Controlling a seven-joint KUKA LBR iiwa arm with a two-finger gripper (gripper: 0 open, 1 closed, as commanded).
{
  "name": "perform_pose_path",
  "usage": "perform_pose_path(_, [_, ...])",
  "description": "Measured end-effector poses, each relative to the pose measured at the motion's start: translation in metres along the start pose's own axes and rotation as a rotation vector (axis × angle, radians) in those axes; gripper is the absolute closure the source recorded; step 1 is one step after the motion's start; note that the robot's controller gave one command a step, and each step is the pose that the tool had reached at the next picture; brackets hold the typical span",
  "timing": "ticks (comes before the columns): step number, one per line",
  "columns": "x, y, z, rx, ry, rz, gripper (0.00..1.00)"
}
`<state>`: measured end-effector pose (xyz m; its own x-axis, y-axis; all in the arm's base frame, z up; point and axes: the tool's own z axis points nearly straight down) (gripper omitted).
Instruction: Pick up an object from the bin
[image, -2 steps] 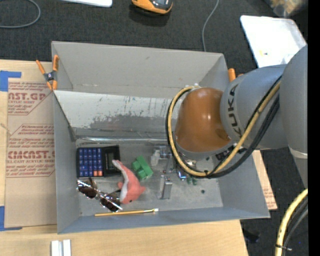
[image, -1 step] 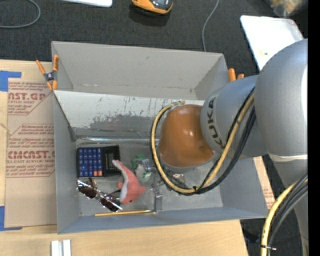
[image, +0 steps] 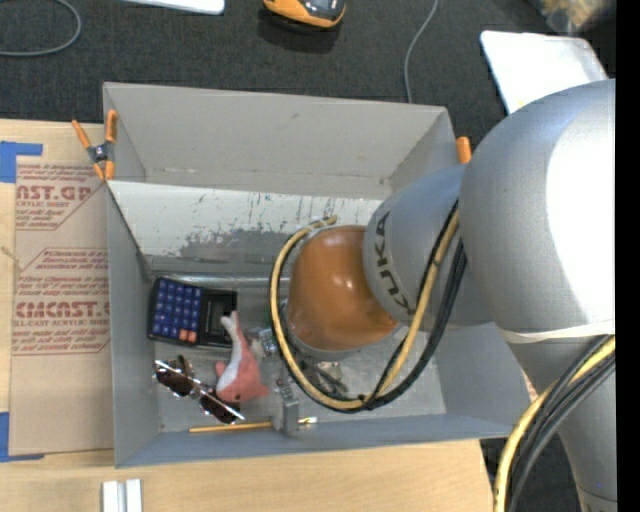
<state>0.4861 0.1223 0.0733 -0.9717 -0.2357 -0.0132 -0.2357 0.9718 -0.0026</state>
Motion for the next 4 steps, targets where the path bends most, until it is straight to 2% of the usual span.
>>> perform_pose_path(1, [-0.038, 0.053, 0.004, -0.005, 0.015, -0.187, 0.0])
perform_pose_path(2, [-0.011, 0.059, 0.004, -0.002, 0.003, -0.194, 1.0])
perform_pose_path(4, [-0.011, 0.059, 0.004, -0.003, 0.003, -0.194, 1.0])
